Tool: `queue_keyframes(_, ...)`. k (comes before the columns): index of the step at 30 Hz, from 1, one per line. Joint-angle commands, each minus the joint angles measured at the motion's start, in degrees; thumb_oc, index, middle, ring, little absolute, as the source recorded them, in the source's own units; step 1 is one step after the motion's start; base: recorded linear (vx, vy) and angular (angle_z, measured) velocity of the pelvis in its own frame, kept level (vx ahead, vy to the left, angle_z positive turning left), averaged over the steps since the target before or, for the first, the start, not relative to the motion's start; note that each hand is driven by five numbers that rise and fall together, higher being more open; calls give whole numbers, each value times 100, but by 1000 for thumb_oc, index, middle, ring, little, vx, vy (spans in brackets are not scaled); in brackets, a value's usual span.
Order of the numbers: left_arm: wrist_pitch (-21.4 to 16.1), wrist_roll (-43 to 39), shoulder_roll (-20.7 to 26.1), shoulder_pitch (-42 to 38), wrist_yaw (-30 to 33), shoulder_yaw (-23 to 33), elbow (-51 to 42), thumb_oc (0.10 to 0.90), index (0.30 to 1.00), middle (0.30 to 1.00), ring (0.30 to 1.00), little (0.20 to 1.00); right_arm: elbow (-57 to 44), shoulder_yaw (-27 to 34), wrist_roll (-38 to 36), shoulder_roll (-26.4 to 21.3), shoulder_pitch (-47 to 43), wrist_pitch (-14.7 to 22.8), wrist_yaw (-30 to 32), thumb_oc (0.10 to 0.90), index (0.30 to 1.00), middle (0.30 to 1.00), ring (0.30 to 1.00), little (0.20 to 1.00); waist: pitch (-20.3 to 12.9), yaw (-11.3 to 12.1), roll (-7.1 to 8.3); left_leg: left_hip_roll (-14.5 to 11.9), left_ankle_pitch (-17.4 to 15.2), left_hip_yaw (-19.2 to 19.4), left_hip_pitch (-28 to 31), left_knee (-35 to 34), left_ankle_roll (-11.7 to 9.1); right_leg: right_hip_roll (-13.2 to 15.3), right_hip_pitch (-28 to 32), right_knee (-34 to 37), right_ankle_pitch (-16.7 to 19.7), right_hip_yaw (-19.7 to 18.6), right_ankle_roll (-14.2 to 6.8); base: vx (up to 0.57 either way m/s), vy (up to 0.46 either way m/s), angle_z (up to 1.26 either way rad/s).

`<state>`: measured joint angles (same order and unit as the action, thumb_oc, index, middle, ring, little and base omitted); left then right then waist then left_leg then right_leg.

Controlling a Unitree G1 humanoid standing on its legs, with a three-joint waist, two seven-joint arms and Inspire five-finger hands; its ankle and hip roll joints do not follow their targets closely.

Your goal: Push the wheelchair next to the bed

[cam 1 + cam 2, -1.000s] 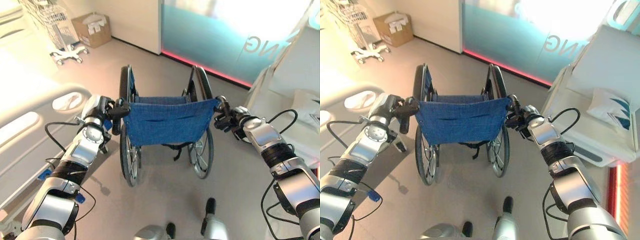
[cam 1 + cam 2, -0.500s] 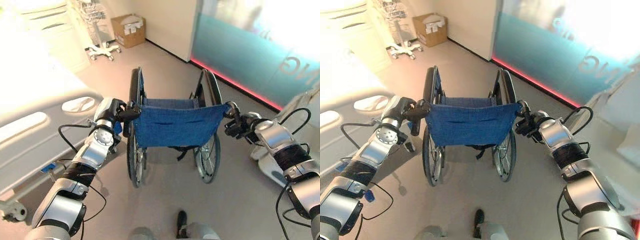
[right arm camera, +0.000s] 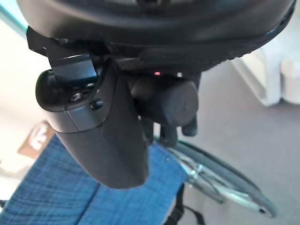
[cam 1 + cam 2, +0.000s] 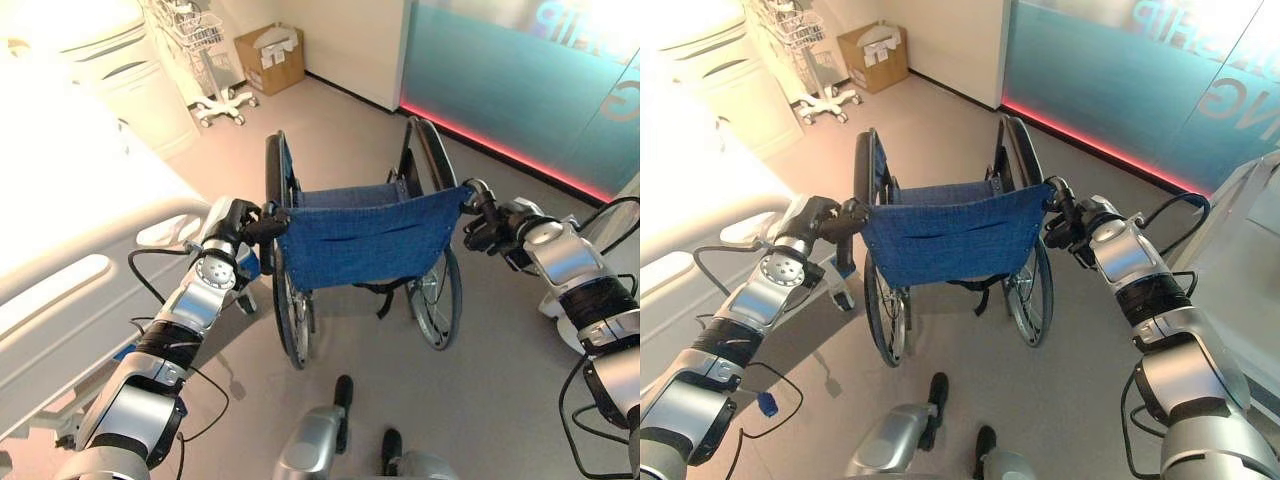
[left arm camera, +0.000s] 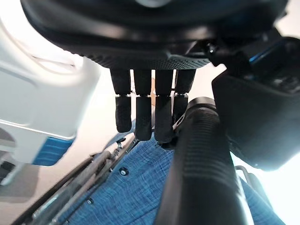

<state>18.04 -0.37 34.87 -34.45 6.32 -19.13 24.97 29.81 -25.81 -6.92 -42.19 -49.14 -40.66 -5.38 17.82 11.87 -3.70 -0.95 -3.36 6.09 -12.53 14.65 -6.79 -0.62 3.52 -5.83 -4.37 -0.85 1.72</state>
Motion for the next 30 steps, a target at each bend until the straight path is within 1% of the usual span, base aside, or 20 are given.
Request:
queue_keyframes(1, -59, 353, 82, 633, -509, -520, 282, 400, 300, 300, 300, 300, -221, -308, 536, 192, -114, 837, -116, 400, 300, 300, 300, 300, -47, -139, 441, 409, 955, 267, -177, -610, 810, -314, 892, -599, -534, 628, -290, 493, 106, -69)
queue_keyframes(2, -27, 233, 174, 667, -499, -460, 252, 400, 300, 300, 300, 300, -281, -293, 519, 189, -57, 960, -208, 400, 300, 300, 300, 300, -124, -43, 541, 388, 768, 209, -211, -418, 923, -210, 957, -883, -558, 687, -365, 502, 89, -37)
queue_keyframes(4, 37, 287, 233, 736, -529, -362, 134, 400, 300, 300, 300, 300, -290, -292, 543, 203, 48, 1203, -197, 400, 300, 300, 300, 300, -222, 53, 709, 436, 679, 207, -137, -394, 1057, -60, 1039, -1341, -258, 815, -584, 417, 56, -15)
queue_keyframes(5, 54, 286, 261, 770, -529, -334, 89, 400, 300, 300, 300, 300, -314, -282, 643, 221, 98, 1312, -226, 400, 300, 300, 300, 300, -284, 102, 746, 446, 692, 165, -105, -431, 1089, -27, 1021, -1477, 10, 843, -698, 417, 75, -18)
queue_keyframes(6, -3, 321, 257, 850, -469, -294, 53, 400, 300, 300, 300, 300, -325, -296, 781, 169, 117, 1440, -319, 400, 300, 300, 300, 300, -364, 137, 765, 510, 648, 1, -4, -485, 1176, 9, 930, -2065, 341, 741, -856, 396, 79, -30)
queue_keyframes(8, -7, 383, 218, 924, -416, -311, -43, 400, 300, 300, 300, 300, -331, -282, 697, 137, 189, 1490, -260, 400, 300, 300, 300, 300, -420, 153, 776, 584, 621, -216, 31, -454, 1209, -4, 835, -2317, 590, 575, -919, 418, 41, -34)
queue_keyframes(9, -26, 397, 216, 997, -417, -338, -124, 400, 300, 300, 300, 300, -384, -249, 718, 127, 241, 1516, -246, 400, 300, 300, 300, 300, -461, 160, 807, 666, 538, -470, 91, -375, 1232, 148, 659, -2205, 788, 549, -922, 470, -37, 1)
queue_keyframes(11, -70, 415, 197, 1028, -385, -366, -121, 400, 300, 300, 300, 300, -409, -259, 765, 150, 212, 1541, -237, 400, 300, 300, 300, 300, -444, 125, 815, 706, 446, -660, 151, -277, 1220, 268, 454, -1935, 745, 563, -887, 373, -91, 18)
queue_keyframes(14, -157, 363, 161, 967, -292, -460, -32, 400, 300, 300, 300, 300, -324, -455, 791, 195, -88, 1606, -226, 400, 300, 300, 300, 300, -246, -41, 720, 601, 249, -1055, 556, -207, 1117, 590, -498, -1319, 723, 693, -782, 331, -168, 12)
queue_keyframes(15, -192, 293, 170, 898, -225, -491, -4, 400, 300, 300, 300, 300, -240, -551, 745, 232, -261, 1615, -175, 400, 300, 300, 300, 300, -40, -195, 755, 625, 24, -1230, 772, -136, 1116, 853, -1115, -987, 1153, 627, -838, 286, -185, -7)
queue_keyframes(16, -206, 279, 174, 879, -212, -496, 3, 400, 300, 300, 300, 300, -217, -567, 740, 246, -297, 1615, -157, 400, 300, 300, 300, 300, 8, -238, 753, 628, -63, -1278, 810, -89, 1119, 886, -1202, -923, 1206, 608, -861, 500, -313, 15)
queue_keyframes(17, -251, 206, 177, 782, -187, -535, 8, 400, 300, 300, 300, 300, -168, -625, 684, 238, -463, 1518, -114, 400, 300, 300, 300, 300, 130, -357, 831, 694, -330, -1499, 951, 0, 1119, 1054, -1512, -337, 1477, 464, -954, 546, -312, 55)
queue_keyframes(18, -223, 173, 149, 702, -195, -570, -26, 400, 300, 300, 300, 300, -152, -612, 697, 200, -584, 1379, -161, 400, 300, 300, 300, 300, 175, -436, 854, 694, -515, -1672, 1085, 30, 1099, 1101, -1582, 196, 1598, 396, -1035, 659, -373, 78)
queue_keyframes(20, -199, 179, 83, 642, -207, -602, -46, 400, 300, 300, 300, 300, -158, -604, 701, 131, -694, 1228, -235, 400, 300, 300, 300, 300, 177, -524, 874, 693, -618, -1797, 1187, 27, 1085, 1036, -1613, 551, 1640, 215, -1086, 479, -258, 112)
queue_keyframes(21, -229, 162, 0, 622, -264, -622, -53, 400, 300, 300, 300, 300, -210, -602, 691, 32, -764, 1013, -275, 400, 300, 300, 300, 300, 150, -598, 894, 669, -715, -1877, 1247, 44, 1069, 995, -1581, 534, 1659, 24, -1089, 486, -290, 150)
queue_keyframes(24, -217, 349, -153, 666, -354, -629, -98, 400, 300, 300, 300, 300, -240, -594, 683, -191, -887, 793, -506, 400, 300, 300, 300, 300, 17, -679, 961, 481, -798, -1923, 1338, 40, 943, 941, -1396, 295, 1487, -48, -1073, 508, -370, 130)
queue_keyframes(26, -203, 133, -239, 704, -397, -667, -51, 400, 300, 300, 300, 300, -145, -643, 775, -280, -987, 752, -691, 400, 300, 300, 300, 300, -118, -743, 904, 150, -758, -1900, 1499, -37, 789, 884, -1350, -56, 1225, 66, -999, 462, -266, 82)
queue_keyframes(27, -170, 40, -306, 720, -409, -661, -49, 400, 300, 300, 300, 300, -83, -669, 907, -306, -1046, 818, -781, 400, 300, 300, 300, 300, -174, -774, 868, -103, -612, -1843, 1630, -92, 669, 910, -1362, -219, 1092, 213, -962, 440, -204, 90)
queue_keyframes(29, -127, 46, -396, 729, -395, -649, -17, 400, 300, 300, 300, 300, -48, -747, 1008, -339, -1138, 861, -952, 400, 300, 300, 300, 300, -240, -865, 790, -619, -22, -1566, 1785, -92, 491, 924, -1348, -408, 899, 567, -824, 421, -252, 82)
queue_keyframes(30, -126, 31, -425, 713, -372, -658, 12, 400, 300, 300, 300, 300, -26, -792, 1038, -372, -1167, 885, -977, 400, 300, 300, 300, 300, -266, -924, 772, -777, 192, -1467, 1833, -48, 449, 888, -1339, -457, 828, 643, -765, 365, -277, 53)
